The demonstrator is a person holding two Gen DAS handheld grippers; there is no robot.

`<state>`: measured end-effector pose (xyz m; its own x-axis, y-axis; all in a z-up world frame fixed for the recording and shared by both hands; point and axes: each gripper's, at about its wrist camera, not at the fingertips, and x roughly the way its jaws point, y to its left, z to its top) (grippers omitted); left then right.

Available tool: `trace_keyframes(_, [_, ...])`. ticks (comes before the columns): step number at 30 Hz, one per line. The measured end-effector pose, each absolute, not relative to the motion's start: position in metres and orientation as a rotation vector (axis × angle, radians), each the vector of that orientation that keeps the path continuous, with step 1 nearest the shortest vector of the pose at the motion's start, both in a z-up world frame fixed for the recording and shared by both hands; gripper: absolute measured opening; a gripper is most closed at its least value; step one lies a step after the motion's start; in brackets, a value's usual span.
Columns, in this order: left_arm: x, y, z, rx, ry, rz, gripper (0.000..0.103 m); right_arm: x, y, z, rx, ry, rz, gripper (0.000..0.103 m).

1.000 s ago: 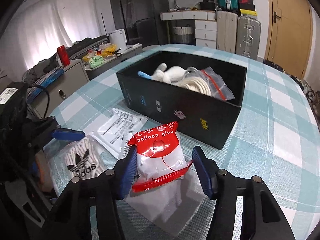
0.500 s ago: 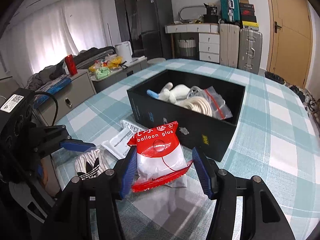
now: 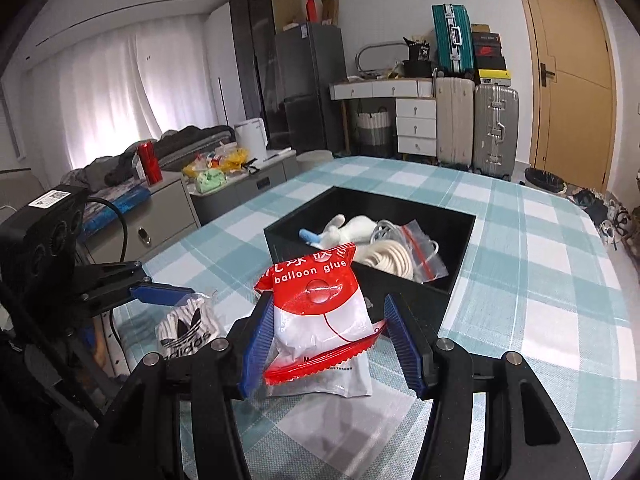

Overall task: Organize soft objects
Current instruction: 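Grasp the adidas shoelace pack with the left gripper while the right grasps the balloon glue packet, then carry shoelace pack and glue packet into the black box and open both grippers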

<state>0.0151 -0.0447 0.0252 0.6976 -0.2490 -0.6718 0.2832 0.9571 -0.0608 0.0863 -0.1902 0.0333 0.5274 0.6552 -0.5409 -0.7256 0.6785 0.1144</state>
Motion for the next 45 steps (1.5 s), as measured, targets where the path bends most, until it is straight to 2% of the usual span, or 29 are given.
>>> trace_keyframes(23, [0.077, -0.029, 0.061, 0.041, 0.604, -0.172, 0.086, 0.095, -0.202, 0.046, -0.081, 0.562, 0.744, 0.056])
trace_keyframes(45, [0.135, -0.031, 0.063, 0.058, 0.609, -0.150, 0.086, 0.136, -0.189, 0.051, -0.098, 0.581, 0.686, 0.056])
